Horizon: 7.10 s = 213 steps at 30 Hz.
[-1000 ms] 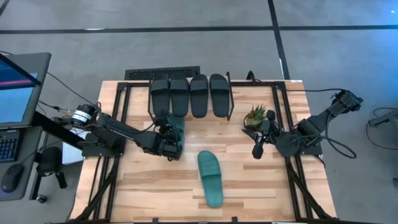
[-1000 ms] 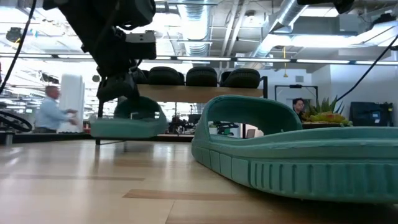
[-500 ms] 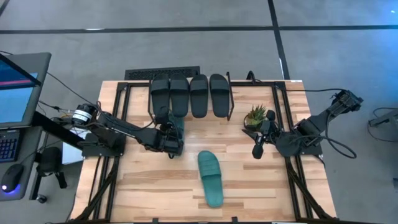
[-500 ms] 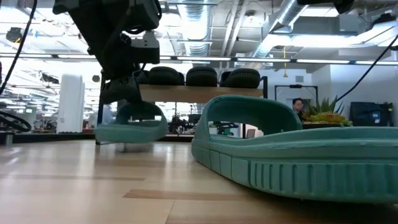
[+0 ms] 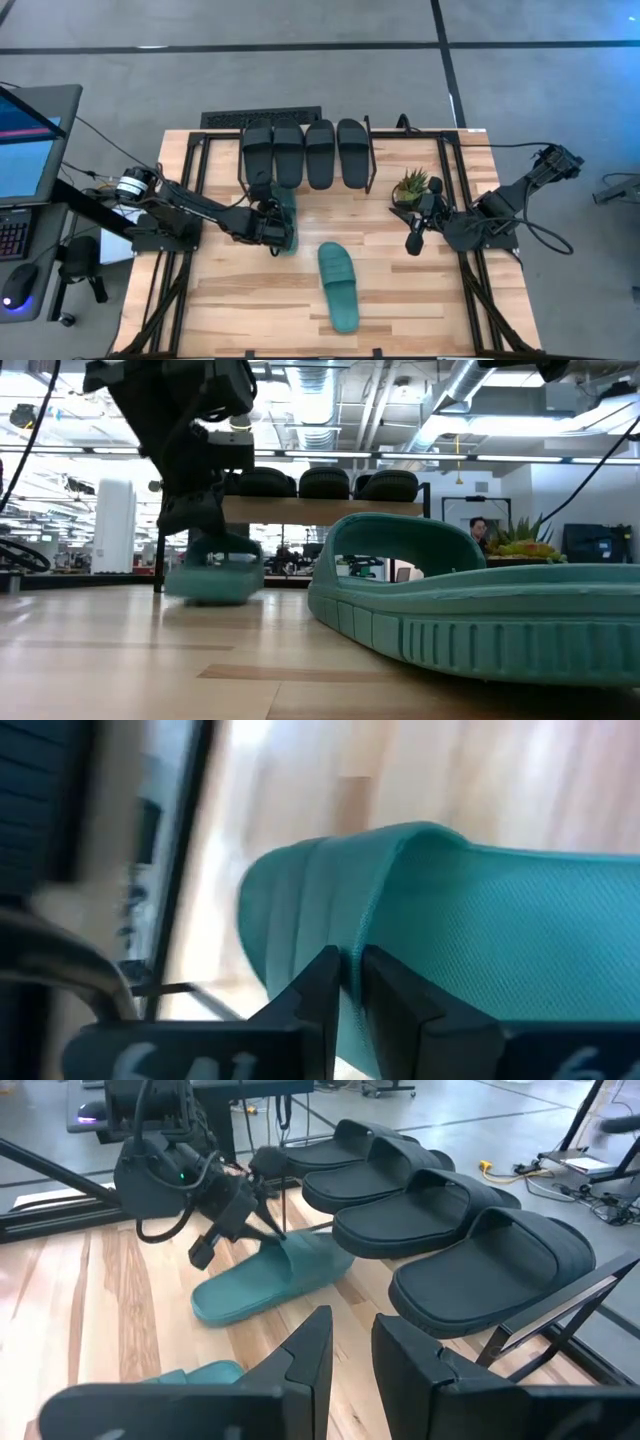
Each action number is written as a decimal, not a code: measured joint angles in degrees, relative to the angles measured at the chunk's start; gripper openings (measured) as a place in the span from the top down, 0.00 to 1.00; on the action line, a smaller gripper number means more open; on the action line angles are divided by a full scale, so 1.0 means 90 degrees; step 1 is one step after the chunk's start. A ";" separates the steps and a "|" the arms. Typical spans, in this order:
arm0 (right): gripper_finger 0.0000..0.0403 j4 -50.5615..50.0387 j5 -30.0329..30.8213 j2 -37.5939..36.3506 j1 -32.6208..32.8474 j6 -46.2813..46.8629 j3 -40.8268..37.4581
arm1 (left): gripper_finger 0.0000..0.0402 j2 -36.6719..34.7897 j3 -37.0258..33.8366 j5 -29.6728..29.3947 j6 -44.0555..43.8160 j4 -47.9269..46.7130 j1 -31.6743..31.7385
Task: Pick and place slides into the shelf
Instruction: Put the green slide under the shelf
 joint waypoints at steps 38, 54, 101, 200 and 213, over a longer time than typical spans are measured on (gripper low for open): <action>0.84 -0.0007 -0.0030 0.0000 -0.0078 -0.0046 0.0000 | 0.92 -0.0051 0.0685 0.0323 -0.0596 -0.0488 -0.0721; 0.84 -0.0385 -0.0053 0.0000 -0.0078 -0.0046 0.0000 | 0.92 -0.0007 0.1215 0.1576 -0.1795 -0.0622 -0.1698; 0.84 -0.0362 -0.0051 -0.0002 -0.0078 0.0001 0.0002 | 0.92 0.0527 0.0665 0.2462 -0.1208 0.0410 -0.1586; 0.84 -0.0339 -0.0051 -0.0002 -0.0078 0.0126 0.0000 | 0.97 0.0845 0.0318 0.1831 0.0600 0.0427 0.1042; 0.84 -0.0338 -0.0051 -0.0002 -0.0078 0.0126 -0.0001 | 0.97 0.0845 0.0318 0.1795 0.0619 0.0480 0.1118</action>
